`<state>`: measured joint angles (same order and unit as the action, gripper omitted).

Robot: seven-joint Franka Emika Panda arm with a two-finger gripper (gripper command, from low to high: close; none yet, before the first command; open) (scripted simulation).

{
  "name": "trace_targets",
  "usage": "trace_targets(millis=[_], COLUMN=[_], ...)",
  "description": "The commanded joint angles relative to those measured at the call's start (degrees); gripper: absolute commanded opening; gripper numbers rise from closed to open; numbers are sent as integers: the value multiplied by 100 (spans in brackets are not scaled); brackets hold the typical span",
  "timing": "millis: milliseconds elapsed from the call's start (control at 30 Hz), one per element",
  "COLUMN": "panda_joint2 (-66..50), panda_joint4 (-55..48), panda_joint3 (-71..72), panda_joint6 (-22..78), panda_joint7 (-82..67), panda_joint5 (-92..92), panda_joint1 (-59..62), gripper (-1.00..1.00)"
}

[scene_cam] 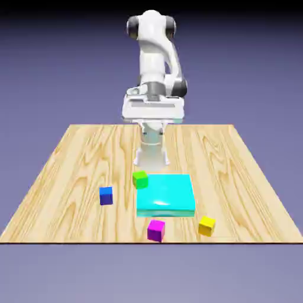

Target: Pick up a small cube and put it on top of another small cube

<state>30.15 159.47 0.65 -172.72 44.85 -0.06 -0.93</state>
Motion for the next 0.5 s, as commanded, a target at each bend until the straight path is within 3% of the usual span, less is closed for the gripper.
trace_targets(millis=[0, 467], panda_joint2=[-208, -3115], panda_joint4=[-127, -1905], panda_joint3=[54, 806], panda_joint6=[107, 1599], panda_joint7=[198, 2972], panda_joint5=[-5, -77], panda_joint1=[-20, -307], gripper=[0, 0])
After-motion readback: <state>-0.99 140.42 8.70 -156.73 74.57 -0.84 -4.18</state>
